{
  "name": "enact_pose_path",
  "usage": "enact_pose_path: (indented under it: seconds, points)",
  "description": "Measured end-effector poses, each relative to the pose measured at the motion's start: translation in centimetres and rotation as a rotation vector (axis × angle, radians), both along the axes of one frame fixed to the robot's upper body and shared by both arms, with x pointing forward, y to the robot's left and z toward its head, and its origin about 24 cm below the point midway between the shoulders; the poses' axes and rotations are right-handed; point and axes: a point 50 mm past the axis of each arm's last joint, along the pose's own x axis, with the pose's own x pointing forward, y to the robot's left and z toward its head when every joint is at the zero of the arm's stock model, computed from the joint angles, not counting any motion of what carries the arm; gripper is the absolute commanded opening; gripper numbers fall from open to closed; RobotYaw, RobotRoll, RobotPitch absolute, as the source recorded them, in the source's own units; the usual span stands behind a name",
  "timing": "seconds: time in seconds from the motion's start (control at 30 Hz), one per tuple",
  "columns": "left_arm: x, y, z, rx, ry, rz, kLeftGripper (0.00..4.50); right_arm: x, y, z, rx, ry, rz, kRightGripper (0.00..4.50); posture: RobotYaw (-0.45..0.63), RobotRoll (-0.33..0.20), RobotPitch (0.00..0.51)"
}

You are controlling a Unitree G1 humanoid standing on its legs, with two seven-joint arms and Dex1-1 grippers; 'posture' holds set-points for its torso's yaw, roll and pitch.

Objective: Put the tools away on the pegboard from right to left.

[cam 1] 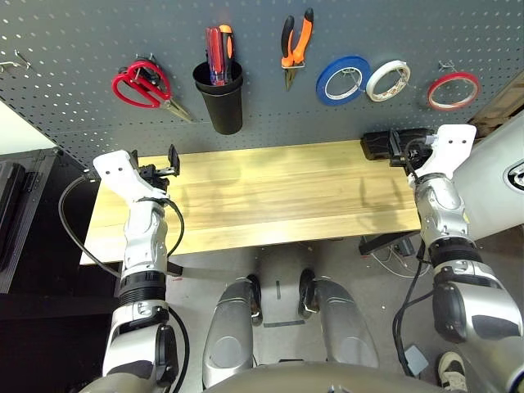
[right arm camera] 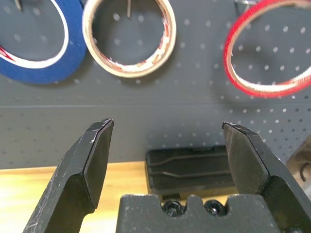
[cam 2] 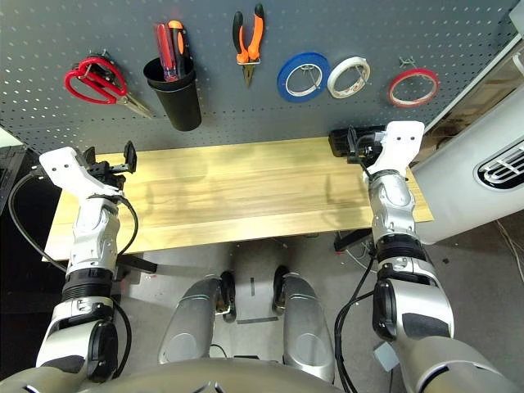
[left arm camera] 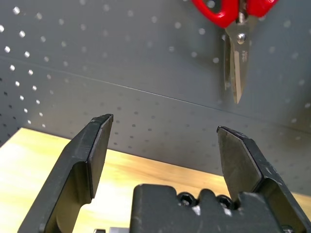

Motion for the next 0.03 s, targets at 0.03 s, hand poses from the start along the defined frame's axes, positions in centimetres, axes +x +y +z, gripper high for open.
enact_pose_path:
  seconds: [0.03]
  points:
    - [0.0, -0.07, -0.04, -0.012, -0.003, -0.004, 4.46, 0.01, 0.03, 0.01, 0.0, -0.001, 0.004, 4.5, 0.04, 0.0, 0.17]
